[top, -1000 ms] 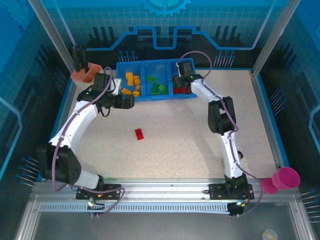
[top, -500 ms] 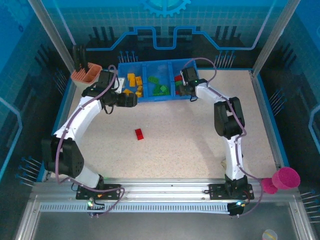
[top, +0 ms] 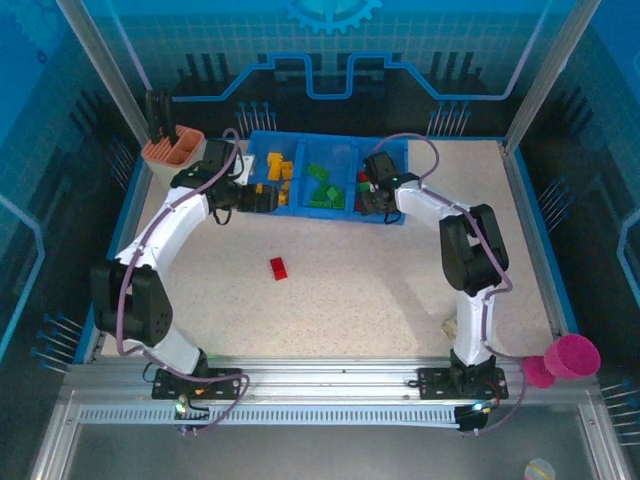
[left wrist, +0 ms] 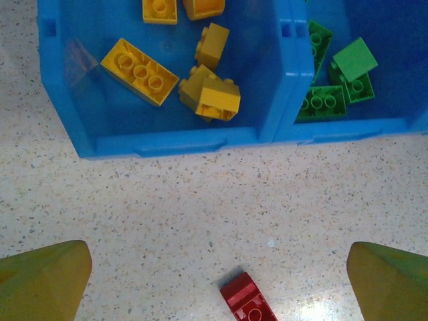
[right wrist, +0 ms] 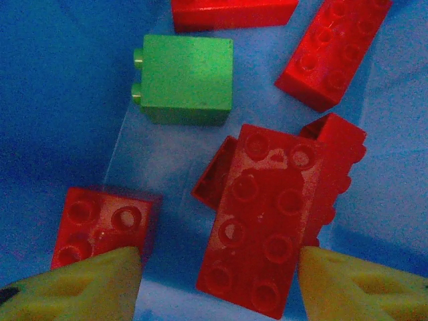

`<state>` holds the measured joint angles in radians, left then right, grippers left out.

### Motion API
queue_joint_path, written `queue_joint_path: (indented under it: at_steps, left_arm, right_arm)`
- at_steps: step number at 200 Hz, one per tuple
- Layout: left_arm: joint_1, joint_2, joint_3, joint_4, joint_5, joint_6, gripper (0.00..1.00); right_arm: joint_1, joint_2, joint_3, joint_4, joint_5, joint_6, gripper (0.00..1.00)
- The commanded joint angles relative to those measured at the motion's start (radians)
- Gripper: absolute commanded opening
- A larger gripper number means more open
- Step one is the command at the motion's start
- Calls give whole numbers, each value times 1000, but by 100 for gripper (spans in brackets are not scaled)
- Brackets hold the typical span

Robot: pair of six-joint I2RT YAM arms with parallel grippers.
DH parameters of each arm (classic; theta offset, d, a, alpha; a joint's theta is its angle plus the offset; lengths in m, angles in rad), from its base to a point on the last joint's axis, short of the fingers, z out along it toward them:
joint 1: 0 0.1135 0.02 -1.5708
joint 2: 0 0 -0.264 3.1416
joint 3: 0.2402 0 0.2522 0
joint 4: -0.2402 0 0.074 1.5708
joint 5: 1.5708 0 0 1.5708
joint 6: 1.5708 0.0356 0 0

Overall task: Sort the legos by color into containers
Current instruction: Move the container to the center of the table.

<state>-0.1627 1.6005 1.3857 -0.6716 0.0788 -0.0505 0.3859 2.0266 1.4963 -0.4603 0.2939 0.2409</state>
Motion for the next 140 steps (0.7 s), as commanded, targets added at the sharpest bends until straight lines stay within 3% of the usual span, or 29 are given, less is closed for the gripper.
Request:
queue_joint_path:
  at_steps: [1, 36, 88, 119, 140]
  left_arm:
    - [-8, 14, 46, -13, 26, 6, 99]
    - [-9, 48, 78, -19, 43, 14, 99]
    - [-12, 88, 124, -33, 58, 37, 99]
    - [-12, 109, 124, -19, 66, 39, 99]
    - [-12, 115, 134, -21, 79, 34, 99]
  right_arm:
    - [45, -48, -102, -225, -46, 57, 65]
    - [104, -174, -277, -288, -117, 210, 64]
    - [248, -359, -397, -468, -89, 365, 63]
    - [229, -453, -316, -498, 22, 228, 59]
    - [181, -461, -208, -500, 3, 64, 57]
